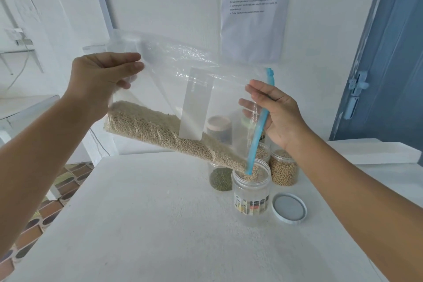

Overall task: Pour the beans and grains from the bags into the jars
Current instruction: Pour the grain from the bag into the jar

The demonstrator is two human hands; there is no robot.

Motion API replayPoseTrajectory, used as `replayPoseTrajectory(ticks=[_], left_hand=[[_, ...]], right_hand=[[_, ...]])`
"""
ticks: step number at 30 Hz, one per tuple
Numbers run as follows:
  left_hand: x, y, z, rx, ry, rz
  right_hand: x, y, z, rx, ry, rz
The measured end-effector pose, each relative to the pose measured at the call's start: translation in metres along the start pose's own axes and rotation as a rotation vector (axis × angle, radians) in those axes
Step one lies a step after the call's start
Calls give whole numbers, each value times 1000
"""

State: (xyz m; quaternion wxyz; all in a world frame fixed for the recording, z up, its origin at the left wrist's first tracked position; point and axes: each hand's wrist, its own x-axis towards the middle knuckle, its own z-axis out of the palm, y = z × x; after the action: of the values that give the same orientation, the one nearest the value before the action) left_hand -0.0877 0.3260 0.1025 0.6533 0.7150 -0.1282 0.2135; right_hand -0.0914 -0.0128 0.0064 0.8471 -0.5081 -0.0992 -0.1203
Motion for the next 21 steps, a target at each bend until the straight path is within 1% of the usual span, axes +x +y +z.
replayPoseTrajectory(ticks=[15, 21], left_hand=[[12, 5, -3, -12, -65, 29], [14, 0, -2, -14, -56, 36]], right_hand=[[0, 5, 4, 25, 16, -11], [0, 4, 4, 19, 18, -19]])
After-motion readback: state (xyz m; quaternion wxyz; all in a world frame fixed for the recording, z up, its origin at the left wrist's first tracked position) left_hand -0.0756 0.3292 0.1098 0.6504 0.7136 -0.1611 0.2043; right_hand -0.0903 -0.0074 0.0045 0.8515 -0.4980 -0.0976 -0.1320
